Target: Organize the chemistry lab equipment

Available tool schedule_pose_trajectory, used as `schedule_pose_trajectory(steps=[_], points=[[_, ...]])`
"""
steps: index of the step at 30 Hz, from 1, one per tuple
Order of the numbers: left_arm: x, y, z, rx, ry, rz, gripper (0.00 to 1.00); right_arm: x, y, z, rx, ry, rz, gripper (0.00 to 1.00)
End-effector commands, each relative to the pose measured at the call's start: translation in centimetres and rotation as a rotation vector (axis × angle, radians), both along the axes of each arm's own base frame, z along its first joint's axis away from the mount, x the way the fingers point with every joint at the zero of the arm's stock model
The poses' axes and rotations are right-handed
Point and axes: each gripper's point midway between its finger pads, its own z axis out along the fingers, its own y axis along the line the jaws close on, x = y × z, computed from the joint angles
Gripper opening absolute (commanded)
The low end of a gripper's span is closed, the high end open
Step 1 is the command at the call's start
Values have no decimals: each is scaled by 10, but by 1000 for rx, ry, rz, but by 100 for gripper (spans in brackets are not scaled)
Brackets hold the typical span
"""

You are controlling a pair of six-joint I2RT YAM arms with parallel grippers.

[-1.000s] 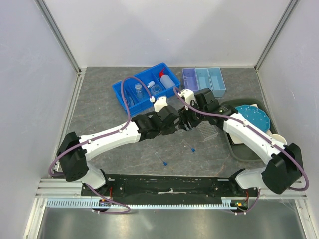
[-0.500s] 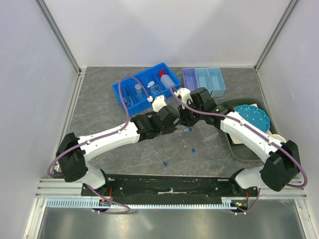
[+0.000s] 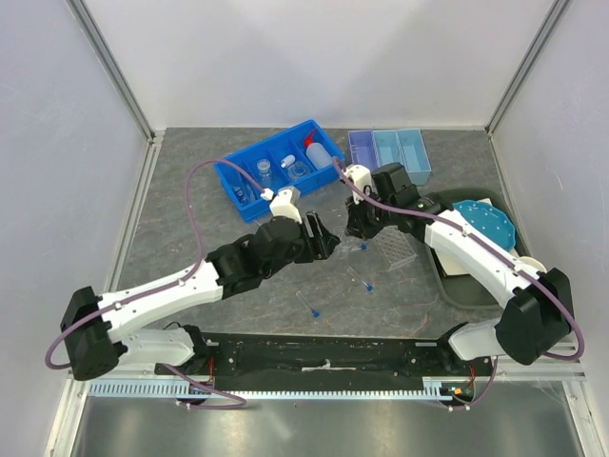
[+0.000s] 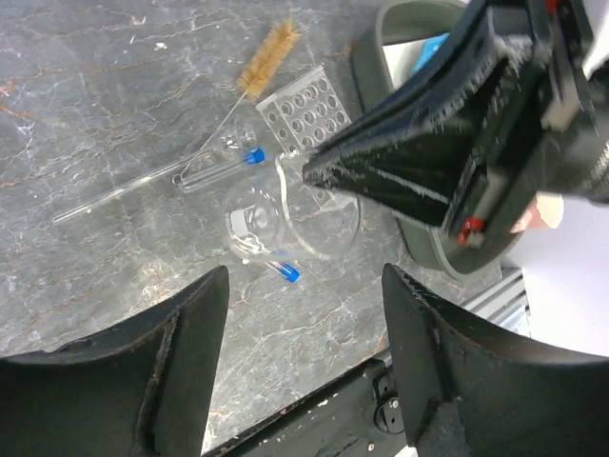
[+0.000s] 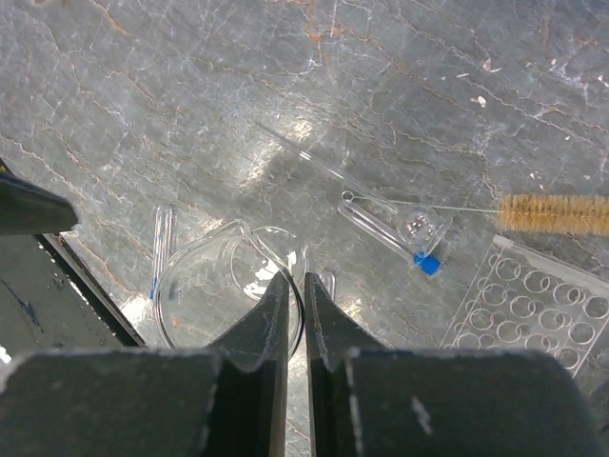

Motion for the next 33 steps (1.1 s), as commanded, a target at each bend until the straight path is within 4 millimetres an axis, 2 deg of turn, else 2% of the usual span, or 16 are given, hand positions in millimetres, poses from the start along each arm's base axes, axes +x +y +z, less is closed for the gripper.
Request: schedule_pose_trajectory(steps=[1,3,7,10,11,12,14,15,17,19,20,22,23,24,27,33], points=[[-6,1,46,-77,-221,-105,76,21,-2,33,83,-48,-14,2],[-7,11,51,-2,-309,-157,85,33,-9,38,86,-63,-33,2],[-17,40,84,125,-505,-310,100,87,-37,75,103,-177,-130,2],[-5,76,83,198,-492,-347,100,133,-60,91,78,-252,-213,3],[11,103,74,242,-444,-292,100,150,-65,83,56,-249,-235,3],[10,109,73,237,-426,-321,100,166,-72,96,56,-288,-262,3],[22,139,58,315,-382,-276,100,191,-80,85,20,-291,-296,3],[25,148,54,353,-377,-252,100,204,-82,98,23,-328,-309,3],[29,160,45,424,-383,-228,100,229,-85,80,-19,-329,-334,4],[32,169,29,471,-371,-198,100,249,-84,87,-22,-367,-348,4],[31,172,16,485,-359,-197,100,262,-83,67,-41,-343,-353,4],[34,174,9,493,-366,-183,100,279,-80,72,-32,-365,-359,5],[33,175,4,496,-362,-181,100,288,-78,52,-45,-339,-360,5],[32,176,-3,502,-347,-182,100,297,-76,60,-38,-364,-364,5],[30,180,-4,510,-348,-171,99,317,-79,44,-66,-365,-392,6],[31,193,5,540,-394,-106,99,329,-86,10,-129,-341,-408,6]])
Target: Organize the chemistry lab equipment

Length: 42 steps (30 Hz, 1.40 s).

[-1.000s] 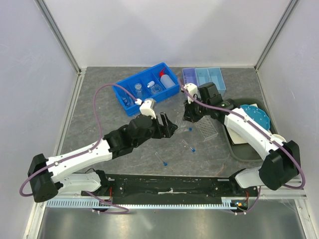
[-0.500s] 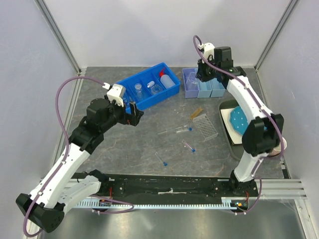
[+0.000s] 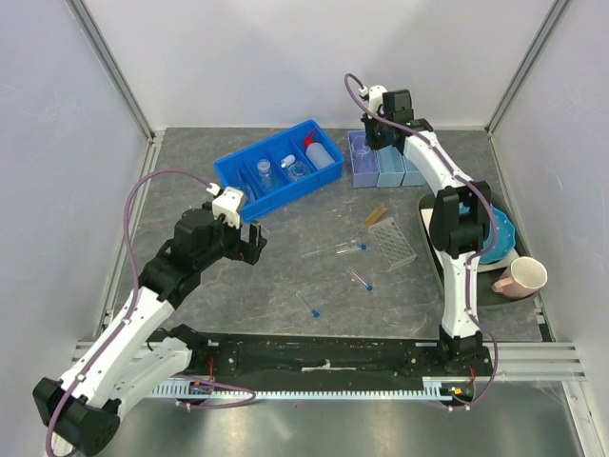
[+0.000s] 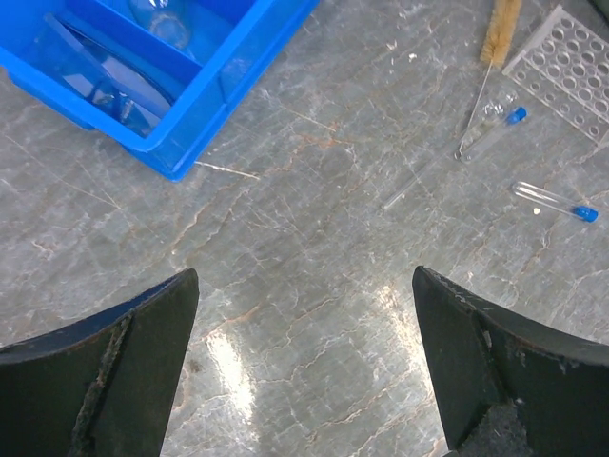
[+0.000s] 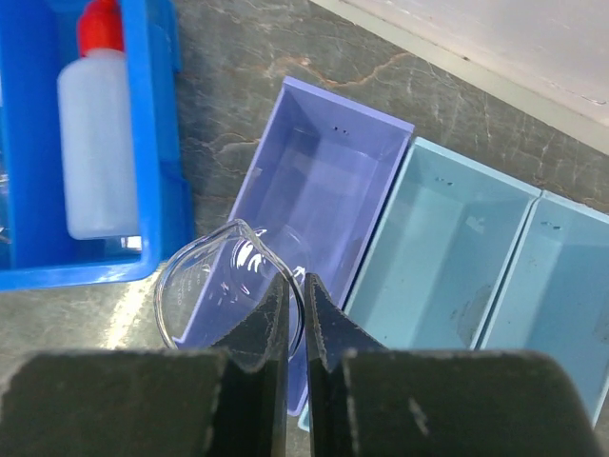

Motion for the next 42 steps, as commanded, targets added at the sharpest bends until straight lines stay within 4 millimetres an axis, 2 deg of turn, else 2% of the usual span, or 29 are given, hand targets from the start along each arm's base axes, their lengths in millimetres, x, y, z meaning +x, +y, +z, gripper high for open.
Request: schedule_pose_trajectory(steps=[1,13,18,23,27,28,30,31,32,33,34,35,36,37,38,39,40,41,42], points=[[7,14,21,25,-119,43,99,18,-4,22,-24,-87,-23,6],[7,14,21,26,-121,42,99,17,-1,-35,-47,11,-9,12],[7,15,20,30,-120,46,99,15,0,-40,-51,21,0,18],[7,15,20,28,-122,43,99,12,-2,-27,-41,8,5,28],[6,13,21,19,-127,32,99,7,2,3,-13,-32,11,39],[6,13,21,18,-128,31,99,4,2,22,-1,-59,14,42],[5,13,22,15,-132,28,99,-3,2,39,11,-78,20,46],[5,12,23,13,-134,27,99,-11,3,65,28,-116,31,50],[4,12,24,10,-140,24,99,-18,3,69,29,-118,46,53],[3,12,24,8,-141,21,99,-29,1,99,36,-167,61,60],[3,12,24,5,-144,20,99,-39,6,110,40,-186,111,63],[3,12,25,4,-147,20,99,-51,6,107,38,-173,133,67],[3,11,25,2,-150,19,99,-62,7,116,43,-186,158,72],[3,12,26,2,-151,20,99,-79,6,144,54,-238,184,85],[3,11,26,-3,-152,20,99,-96,10,133,66,-210,226,91],[2,12,30,-9,-163,21,100,-116,9,159,83,-263,244,96],[2,12,29,-10,-166,23,100,-126,8,166,95,-288,259,98],[2,12,29,-14,-169,23,100,-144,13,147,111,-248,303,98],[-1,8,31,-26,-172,1,100,-162,11,170,124,-312,319,98]])
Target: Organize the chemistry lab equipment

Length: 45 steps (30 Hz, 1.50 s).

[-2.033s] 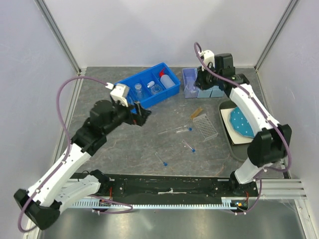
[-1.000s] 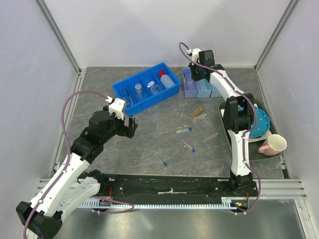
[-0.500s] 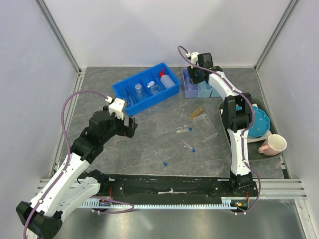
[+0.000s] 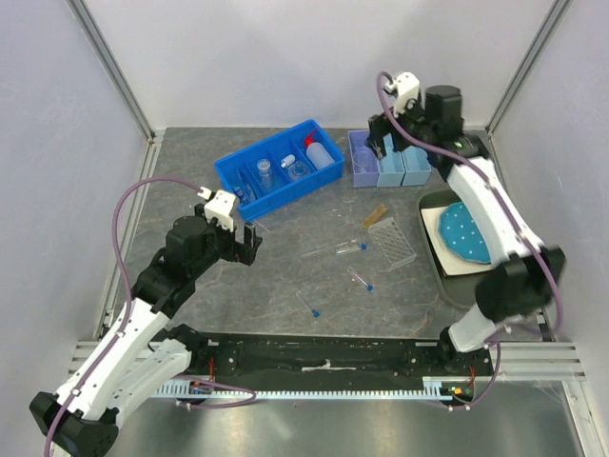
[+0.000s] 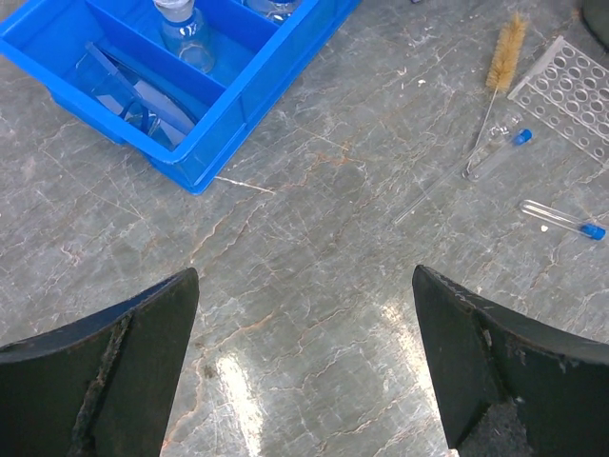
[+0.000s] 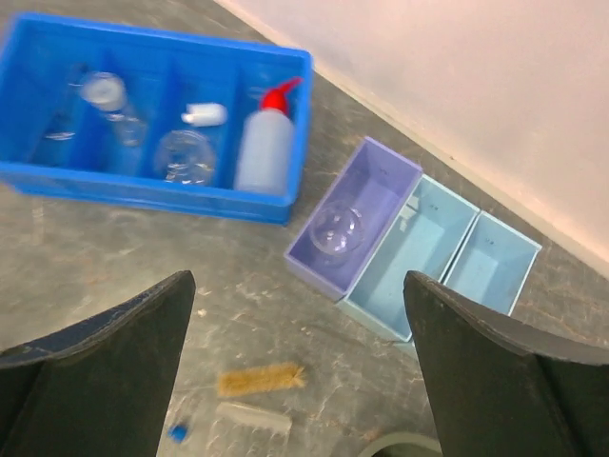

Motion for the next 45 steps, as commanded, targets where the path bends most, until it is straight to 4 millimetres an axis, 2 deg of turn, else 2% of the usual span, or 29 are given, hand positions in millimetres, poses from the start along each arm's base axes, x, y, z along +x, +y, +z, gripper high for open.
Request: schedule_pose_trajectory(steps=[1,2,3,4,6,7,8,9,10,11,12,13,15,16,17,20,21,22,25,27,29,33,34,37,38,40,41,44,45], points=[[2,-4,13,-15,-74,-39,100,-70,11,11,56,-62,161,98],[1,-5,11,-15,-68,-46,100,-83,13,11,74,-70,181,98],[2,-6,9,-11,-59,-51,100,-98,10,31,90,-147,189,98],[2,-7,8,-10,-55,-53,100,-110,9,6,88,-107,195,98],[1,-10,7,-13,-49,-70,100,-132,6,12,107,-145,222,98],[1,-14,4,-15,-41,-88,100,-138,1,-4,109,-109,220,98],[1,-16,3,-16,-37,-102,100,-142,-1,-9,117,-97,223,98],[1,-18,2,-18,-33,-114,100,-151,0,-5,144,-114,247,98],[-1,-24,-1,-25,-19,-148,100,-157,0,-24,154,-79,255,98],[-2,-29,-1,-31,-14,-172,100,-159,-4,-29,163,-76,253,98],[-3,-32,-3,-35,-5,-194,100,-160,-5,-26,179,-108,253,98],[-5,-37,-6,-42,10,-218,100,-168,-3,-42,216,-65,268,98],[-11,-51,-15,-67,66,-296,99,-168,-9,-41,251,-101,259,98],[-11,-56,-12,-81,76,-314,98,-175,-8,-57,279,-55,265,98],[-14,-63,-19,-101,127,-341,98,-174,-12,-57,282,-76,268,98],[-18,-76,-17,-167,204,-367,97,-176,-17,-65,270,-77,271,98],[-18,-81,-24,-178,252,-367,97,-174,-20,-70,264,-58,258,98],[-21,-87,-23,-216,292,-361,97,-171,-23,-67,256,-64,246,98],[-29,-101,-39,-233,392,-330,97,-164,-32,-70,222,-53,195,98],[-40,-113,-49,-208,427,-341,97,-161,-37,-71,204,-48,164,98],[-41,-118,-57,-171,427,-314,97,-159,-39,-68,194,-53,150,99],[-47,-135,-67,-41,383,-394,95,-156,-44,-68,178,-46,123,98],[-43,-135,-73,31,342,-425,95,-155,-45,-67,177,-47,118,98],[-41,-148,-71,189,187,-613,95,-156,-44,-69,173,-41,126,98],[-37,-150,-77,236,171,-646,95,-156,-44,-69,175,-40,129,98],[-26,-153,-76,347,76,-733,95,-157,-44,-68,173,-43,130,98],[-21,-153,-85,393,77,-751,96,-156,-44,-68,171,-47,129,98],[-3,-157,-88,449,54,-806,97,-157,-46,-66,169,-53,126,98],[5,-162,-96,458,82,-813,96,-157,-45,-66,169,-53,127,98]])
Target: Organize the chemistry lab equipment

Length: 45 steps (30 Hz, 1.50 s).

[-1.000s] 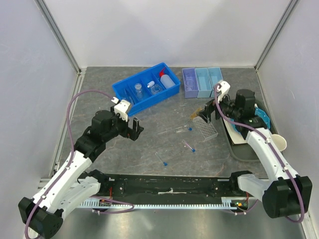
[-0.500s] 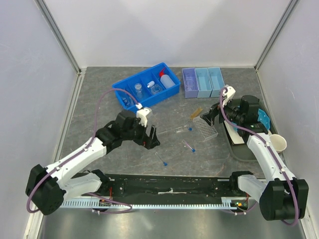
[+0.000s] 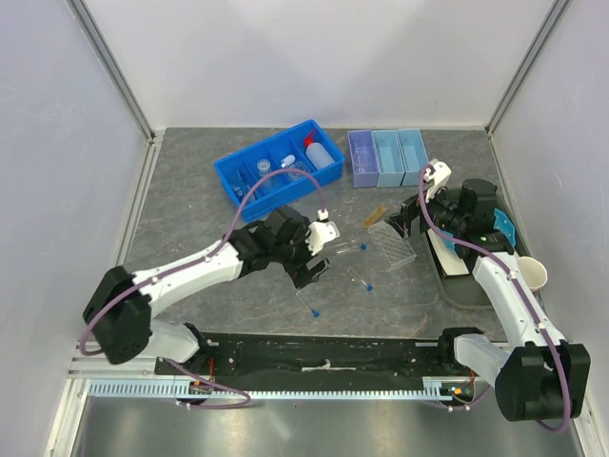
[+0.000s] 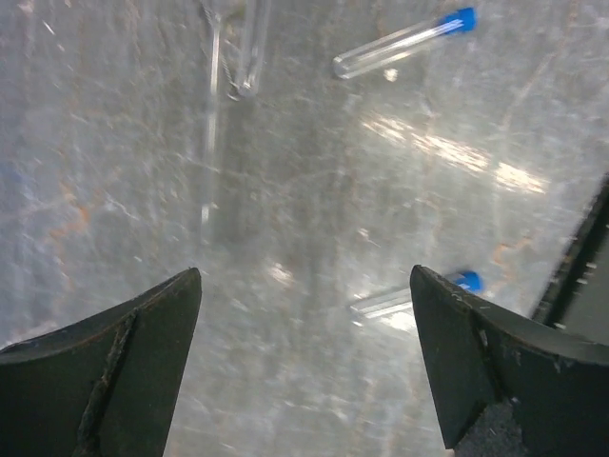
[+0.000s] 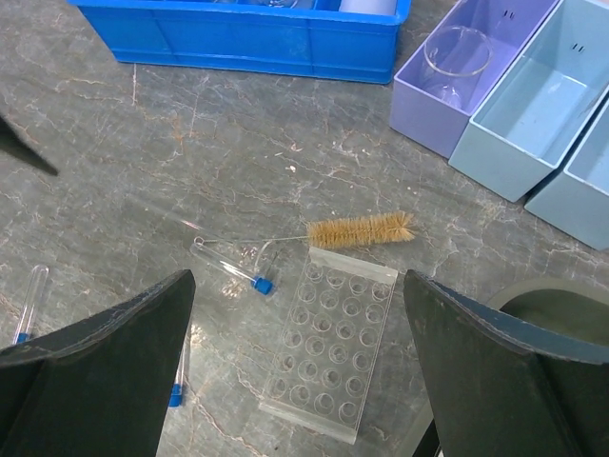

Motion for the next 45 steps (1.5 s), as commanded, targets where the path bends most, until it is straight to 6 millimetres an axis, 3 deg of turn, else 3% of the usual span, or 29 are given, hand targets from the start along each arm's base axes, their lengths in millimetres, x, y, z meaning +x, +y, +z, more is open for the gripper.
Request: schedule_pose_trajectory(steps=[1,6,9,13,15,24,45], points=[[44,-15,5,61,-145,-163,95,8,-4,22,-14,-75,-8,98],[73,-28,-23,139,-66,-199,78,8,-5,24,-12,-78,-12,98],[88,-37,-25,156,-69,-224,72,8,-7,24,-11,-78,-19,98],[94,-39,-50,209,9,-253,63,8,-7,25,-10,-79,-21,98],[96,-43,-50,212,13,-271,59,8,-7,25,-10,-79,-19,98],[98,-50,-72,213,50,-296,54,10,-9,24,-14,-79,-27,98],[106,-54,-84,205,28,-248,41,10,-9,24,-15,-76,-25,98]])
